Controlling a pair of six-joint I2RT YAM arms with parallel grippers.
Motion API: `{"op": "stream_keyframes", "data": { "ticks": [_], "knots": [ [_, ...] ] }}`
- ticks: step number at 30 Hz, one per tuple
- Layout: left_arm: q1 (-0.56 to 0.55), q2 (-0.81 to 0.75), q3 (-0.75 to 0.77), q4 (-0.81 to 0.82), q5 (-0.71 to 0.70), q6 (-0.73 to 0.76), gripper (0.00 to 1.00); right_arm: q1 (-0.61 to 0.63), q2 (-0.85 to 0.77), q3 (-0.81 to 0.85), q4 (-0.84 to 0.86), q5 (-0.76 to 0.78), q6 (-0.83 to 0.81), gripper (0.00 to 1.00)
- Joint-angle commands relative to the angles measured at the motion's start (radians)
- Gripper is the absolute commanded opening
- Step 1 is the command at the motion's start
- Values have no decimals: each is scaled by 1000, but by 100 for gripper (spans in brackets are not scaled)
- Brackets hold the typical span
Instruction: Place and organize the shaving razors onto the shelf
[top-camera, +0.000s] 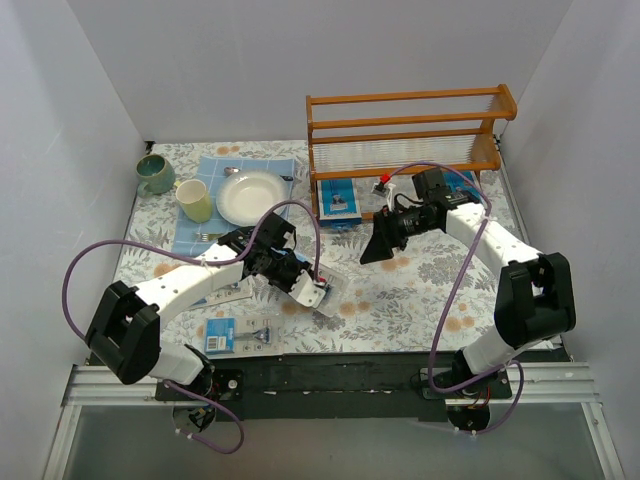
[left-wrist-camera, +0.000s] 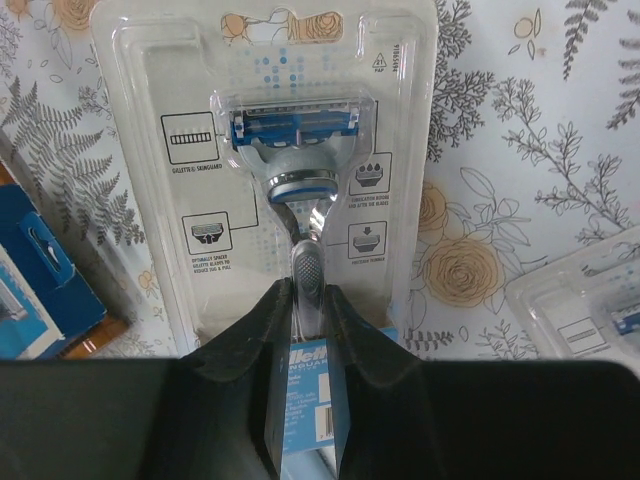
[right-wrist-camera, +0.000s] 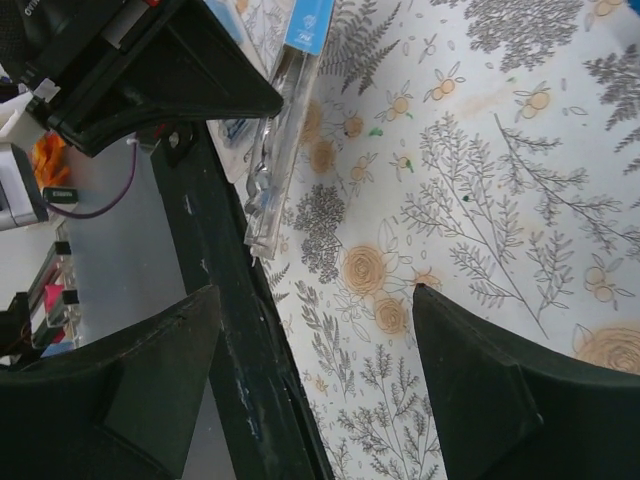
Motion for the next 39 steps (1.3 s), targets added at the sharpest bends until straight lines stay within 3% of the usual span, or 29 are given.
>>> {"op": "stream_keyframes", "data": {
  "ticks": [1,10,20,23,24,26,30,31,32,33,35,36,39],
  "knots": [
    [-10,-20,46,-19,-22,139,0,71,16,6,-35,-25,-18,81],
    [-41,-32,53,3,-68,124,0,183,38,-2,-46,124,-34,70],
    [-85,-86,24,54,-76,77,0,236,76,10,-11,147,-46,53],
    [-104,-86,29,61,-88,57,0,246,86,15,-10,141,-49,42],
    [-108,-83,29,63,-93,51,0,247,82,13,-12,136,-53,25],
    [-116,-81,29,73,-100,41,0,247,78,7,-13,136,-53,3],
    [-122,-76,15,127,-143,-24,0,237,29,-2,-43,123,-76,1],
    [-122,-84,-8,217,-171,-60,0,224,14,-7,-52,92,-87,1],
    [-122,-90,-19,278,-198,-110,2,208,-5,-27,-53,80,-84,1],
    [-122,-99,-33,349,-277,-164,12,148,-48,-39,-56,43,-80,1],
    [-122,-136,-60,559,-365,-331,23,13,-88,-73,-69,-17,-72,1],
    [-121,-148,-65,611,-432,-366,34,-39,-109,-74,-88,-81,-73,1],
    [-121,-225,-77,701,-458,-498,48,-219,-148,-51,-199,-179,-139,1]
  ]
}}
